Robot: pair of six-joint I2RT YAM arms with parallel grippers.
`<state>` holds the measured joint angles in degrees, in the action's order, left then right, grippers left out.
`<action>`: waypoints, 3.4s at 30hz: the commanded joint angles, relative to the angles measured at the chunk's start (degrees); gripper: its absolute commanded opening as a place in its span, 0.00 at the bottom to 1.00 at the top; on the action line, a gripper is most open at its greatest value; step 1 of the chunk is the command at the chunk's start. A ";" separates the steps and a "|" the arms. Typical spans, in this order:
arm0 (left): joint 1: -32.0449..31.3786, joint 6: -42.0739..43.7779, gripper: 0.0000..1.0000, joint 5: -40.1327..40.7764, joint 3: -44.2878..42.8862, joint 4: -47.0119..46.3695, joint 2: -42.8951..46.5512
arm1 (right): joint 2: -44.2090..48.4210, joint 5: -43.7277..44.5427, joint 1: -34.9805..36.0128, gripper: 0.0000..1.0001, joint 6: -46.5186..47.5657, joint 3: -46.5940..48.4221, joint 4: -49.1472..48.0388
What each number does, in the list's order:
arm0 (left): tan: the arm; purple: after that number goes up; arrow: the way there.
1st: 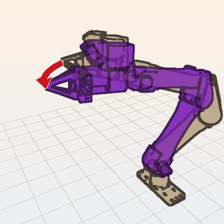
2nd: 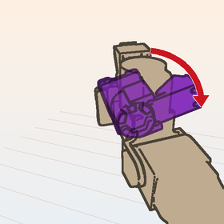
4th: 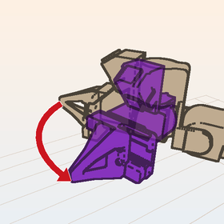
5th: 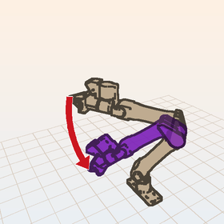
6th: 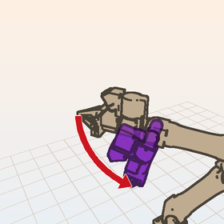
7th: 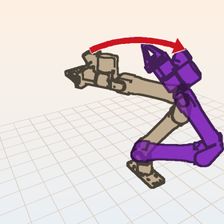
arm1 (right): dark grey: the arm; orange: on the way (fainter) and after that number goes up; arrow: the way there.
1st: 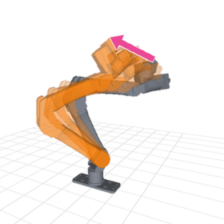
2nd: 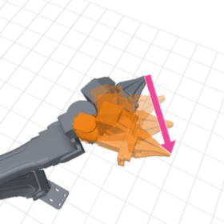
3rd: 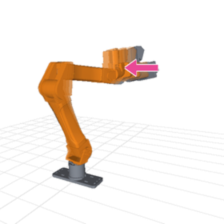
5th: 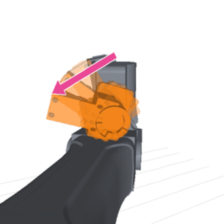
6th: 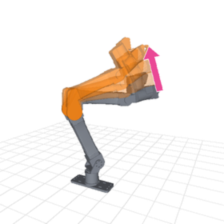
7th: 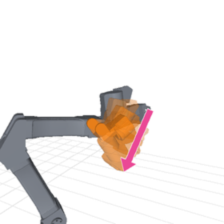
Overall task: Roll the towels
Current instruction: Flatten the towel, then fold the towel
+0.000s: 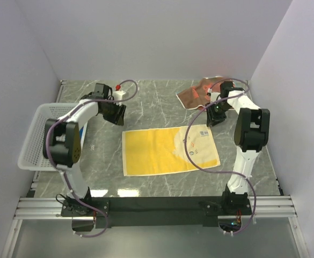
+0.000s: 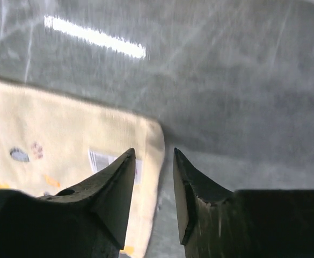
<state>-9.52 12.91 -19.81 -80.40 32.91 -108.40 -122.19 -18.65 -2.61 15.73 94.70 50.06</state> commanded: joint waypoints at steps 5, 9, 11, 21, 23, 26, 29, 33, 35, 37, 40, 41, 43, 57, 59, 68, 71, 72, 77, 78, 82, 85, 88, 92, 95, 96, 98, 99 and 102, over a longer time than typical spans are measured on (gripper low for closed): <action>-2.25 22.30 0.43 -15.34 14.46 15.85 21.63 | 18.01 -0.41 -4.07 0.34 8.35 -10.81 9.60; -11.03 25.94 0.36 -9.55 27.38 14.21 30.34 | 23.83 -1.29 -4.07 0.26 11.17 -21.99 13.13; -16.65 25.07 0.32 -5.96 32.92 11.06 33.16 | 25.41 -1.12 -4.07 0.21 11.69 -28.12 13.04; -28.62 23.92 0.25 -0.05 39.35 3.13 29.92 | 24.19 -2.36 -2.75 0.11 10.20 -35.28 10.50; -29.42 23.83 0.24 0.56 39.53 1.90 29.12 | 23.76 -0.86 -2.05 0.11 9.59 -35.54 9.79; -29.94 23.66 0.24 0.21 38.74 1.02 28.68 | 22.62 1.69 -1.34 0.10 9.06 -35.72 8.48; -30.30 23.48 0.23 0.30 38.22 -0.12 28.16 | 20.78 4.32 -0.82 0.10 8.27 -36.77 6.63; -30.56 24.09 0.22 1.53 38.47 -0.39 26.49 | 18.57 7.66 0.24 0.10 7.30 -37.83 4.70; -30.56 25.41 0.21 2.49 39.35 -0.21 26.13 | 17.43 9.68 0.33 0.10 6.95 -38.27 4.08; -30.56 25.76 0.20 4.78 41.55 -0.30 26.40 | 16.64 11.70 0.33 0.10 6.86 -38.53 3.38; -30.12 27.08 0.18 6.19 44.27 1.19 27.80 | 16.11 12.85 0.41 0.10 7.12 -38.97 3.64; -29.95 28.13 0.18 6.45 44.89 2.07 28.33 | 16.11 13.46 0.41 0.10 7.21 -39.06 3.72; -28.89 28.84 0.16 6.72 46.65 3.99 29.99 | 16.72 14.26 0.59 0.11 7.56 -39.06 3.81; -18.62 35.69 0.11 5.40 43.05 11.91 29.30 | 14.44 9.61 9.46 0.17 5.46 -35.20 5.04; -17.56 37.19 0.12 4.88 42.52 12.71 29.30 | 13.39 8.38 10.17 0.19 5.02 -33.35 5.57; -16.32 35.00 0.32 -2.94 32.27 19.04 33.43 | 21.02 -5.14 8.60 0.31 10.19 -24.13 14.53; -13.87 32.98 0.34 -6.98 25.33 19.65 30.37 | 23.49 -12.01 4.92 0.35 12.05 -17.82 16.47; -11.95 32.54 0.36 -8.04 23.47 19.65 29.13 | 23.32 -12.71 4.11 0.35 11.70 -16.23 15.77; -3.78 27.71 0.47 -12.17 11.96 17.73 18.69 | 19.80 -8.26 1.21 0.35 9.24 -6.20 12.53; -2.80 26.39 0.49 -12.18 10.72 16.59 17.27 | 18.84 -6.41 1.21 0.36 8.63 -5.41 9.73; 0.29 19.46 0.54 -9.55 5.97 12.01 11.55 | 14.02 -2.53 1.29 0.36 6.34 0.82 6.37; 1.34 17.16 0.54 -7.26 2.45 11.83 7.42 | 9.96 -1.92 1.64 0.38 5.63 3.99 5.05; 2.75 16.01 0.56 -6.90 0.07 12.53 4.26 | 6.54 -0.51 2.35 0.41 4.84 5.85 3.64; 4.07 14.87 0.61 -6.47 -0.55 12.09 2.50 | 2.75 0.90 4.72 0.45 4.14 6.99 2.50; 4.42 13.99 0.61 -6.12 -0.46 11.65 1.53 | 0.12 2.13 5.60 0.46 3.87 7.17 1.36; 4.51 13.90 0.61 -6.03 -0.46 11.74 1.26 | -0.93 2.39 6.21 0.46 3.87 7.26 1.00; 4.60 13.46 0.61 -5.85 -0.28 11.39 0.82 | -1.73 2.92 6.74 0.46 3.61 7.35 0.13; 4.68 13.46 0.61 -5.76 -0.20 11.57 0.65 | -2.17 3.10 7.18 0.46 3.52 7.35 -0.49; 4.77 13.64 0.61 -5.41 0.24 11.39 0.38 | -3.49 3.97 7.97 0.45 3.52 7.52 -0.84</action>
<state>-4.91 27.38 -25.52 -78.78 45.10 -107.87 -124.97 -16.45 4.64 19.92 99.24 51.55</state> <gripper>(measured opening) 0.612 0.454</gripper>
